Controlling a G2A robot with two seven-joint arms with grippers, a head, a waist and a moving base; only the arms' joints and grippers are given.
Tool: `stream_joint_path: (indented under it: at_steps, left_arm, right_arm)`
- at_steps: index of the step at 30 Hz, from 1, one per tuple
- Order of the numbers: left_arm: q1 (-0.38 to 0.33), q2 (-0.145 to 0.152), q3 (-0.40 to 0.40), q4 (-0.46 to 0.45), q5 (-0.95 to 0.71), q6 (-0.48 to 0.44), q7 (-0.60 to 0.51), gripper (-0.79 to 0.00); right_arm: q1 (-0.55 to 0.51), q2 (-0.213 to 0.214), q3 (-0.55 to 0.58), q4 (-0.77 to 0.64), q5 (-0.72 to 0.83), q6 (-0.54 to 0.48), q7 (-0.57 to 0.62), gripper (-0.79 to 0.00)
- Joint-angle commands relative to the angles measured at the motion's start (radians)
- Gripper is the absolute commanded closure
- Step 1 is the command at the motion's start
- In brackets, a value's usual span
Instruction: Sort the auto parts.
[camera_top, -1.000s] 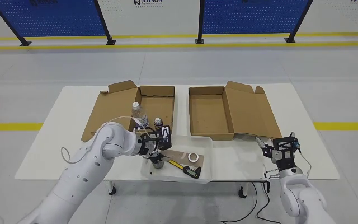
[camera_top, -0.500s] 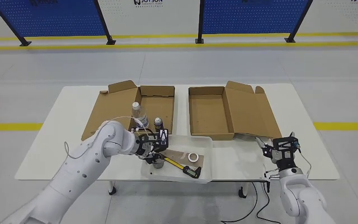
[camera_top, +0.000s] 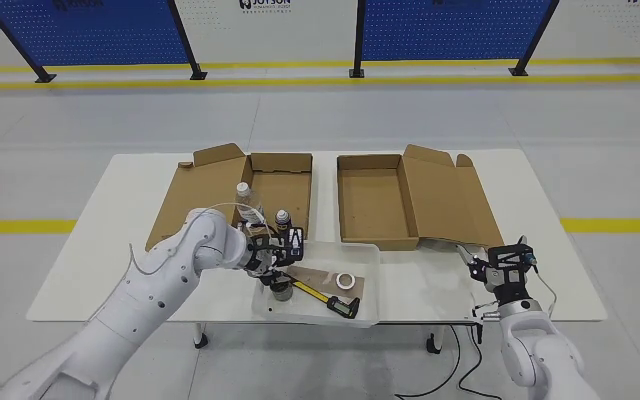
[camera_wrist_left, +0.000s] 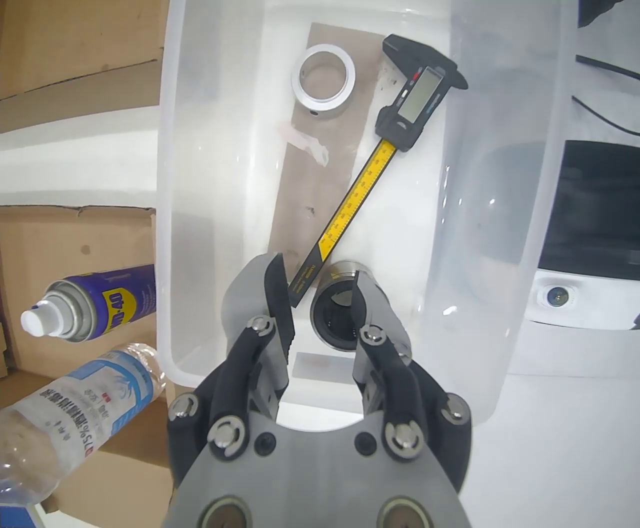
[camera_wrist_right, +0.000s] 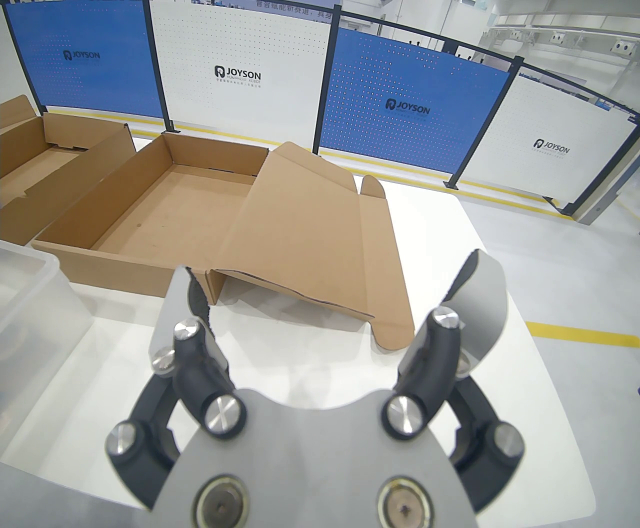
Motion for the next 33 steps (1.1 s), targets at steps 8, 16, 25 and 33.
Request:
stream_joint_path:
  at_steps: [8,16,25,33]
  left_arm:
    - [-0.042,-0.01,0.058,0.054,0.027,0.0,0.026,-0.252]
    - [-0.076,-0.008,0.103,0.073,0.007,0.0,0.019,-0.252]
    - [-0.103,0.003,0.142,0.065,-0.036,0.0,-0.002,-0.252]
    - [-0.116,0.012,0.17,0.076,-0.046,0.0,-0.004,-0.246]
  right_arm:
    - [0.0,0.0,0.0,0.0,0.0,0.0,0.0,-0.785]
    - [0.0,0.0,0.0,0.0,0.0,0.0,0.0,-0.785]
    - [0.0,0.0,0.0,0.0,0.0,0.0,0.0,-0.785]
    - [0.0,0.0,0.0,0.0,0.0,0.0,0.0,-0.785]
